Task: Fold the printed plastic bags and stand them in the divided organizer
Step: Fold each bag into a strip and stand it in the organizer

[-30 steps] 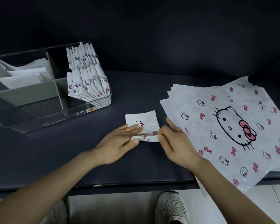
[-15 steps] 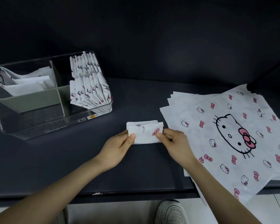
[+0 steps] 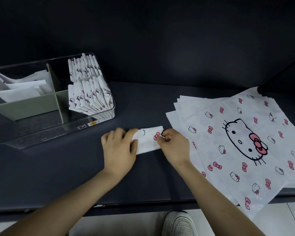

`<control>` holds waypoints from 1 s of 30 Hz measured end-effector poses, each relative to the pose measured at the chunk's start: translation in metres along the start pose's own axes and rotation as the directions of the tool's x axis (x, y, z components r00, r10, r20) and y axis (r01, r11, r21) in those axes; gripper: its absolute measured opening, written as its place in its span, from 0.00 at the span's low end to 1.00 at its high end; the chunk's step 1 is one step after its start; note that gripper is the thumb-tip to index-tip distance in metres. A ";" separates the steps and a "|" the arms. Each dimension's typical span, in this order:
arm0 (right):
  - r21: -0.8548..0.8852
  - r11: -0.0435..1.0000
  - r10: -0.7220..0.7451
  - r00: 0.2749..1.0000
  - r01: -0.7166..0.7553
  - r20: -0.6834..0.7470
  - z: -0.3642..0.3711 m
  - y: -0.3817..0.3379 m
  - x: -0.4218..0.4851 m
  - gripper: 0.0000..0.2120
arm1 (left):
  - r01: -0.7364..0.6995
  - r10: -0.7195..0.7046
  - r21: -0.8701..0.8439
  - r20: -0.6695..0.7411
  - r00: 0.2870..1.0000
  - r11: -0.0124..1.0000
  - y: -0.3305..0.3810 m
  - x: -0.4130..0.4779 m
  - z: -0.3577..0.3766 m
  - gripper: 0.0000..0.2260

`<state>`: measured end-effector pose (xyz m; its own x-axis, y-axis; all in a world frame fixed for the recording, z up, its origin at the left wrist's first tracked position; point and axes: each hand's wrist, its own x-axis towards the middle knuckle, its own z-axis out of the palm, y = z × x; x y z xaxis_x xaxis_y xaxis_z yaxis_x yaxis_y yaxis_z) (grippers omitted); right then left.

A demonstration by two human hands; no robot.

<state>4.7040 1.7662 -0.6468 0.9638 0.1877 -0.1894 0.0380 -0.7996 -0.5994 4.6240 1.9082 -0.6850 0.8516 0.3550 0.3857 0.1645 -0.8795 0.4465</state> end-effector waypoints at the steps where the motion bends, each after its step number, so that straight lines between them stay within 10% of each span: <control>1: -0.001 1.000 0.003 1.000 -0.003 0.002 0.000 -0.001 0.000 0.13 | -0.085 0.084 0.061 0.015 0.996 0.995 -0.002 0.003 0.001 0.14; 5: -0.038 0.999 0.016 1.000 -0.015 0.017 -0.002 -0.003 0.000 0.12 | -0.422 0.381 0.108 0.275 0.883 0.900 -0.008 0.010 0.005 0.24; 9: -0.097 0.995 0.019 1.000 -0.020 -0.017 -0.001 -0.007 -0.001 0.05 | -0.389 0.307 0.106 0.441 0.843 0.915 -0.009 0.002 0.003 0.24; 21: 0.119 0.946 0.276 0.941 -0.302 0.197 -0.012 -0.025 0.018 0.09 | -0.385 0.248 0.220 0.470 0.847 0.896 -0.005 -0.004 0.007 0.25; 30: 0.113 0.984 0.116 0.972 -0.141 0.203 -0.017 -0.030 0.014 0.14 | -0.364 0.233 0.194 0.488 0.841 0.911 -0.007 -0.003 0.007 0.28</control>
<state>4.7208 1.7825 -0.6183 0.8880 0.2055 -0.4114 -0.1283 -0.7483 -0.6508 4.6237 1.9108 -0.6950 0.9976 -0.0607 0.0342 -0.0641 -0.9919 0.1098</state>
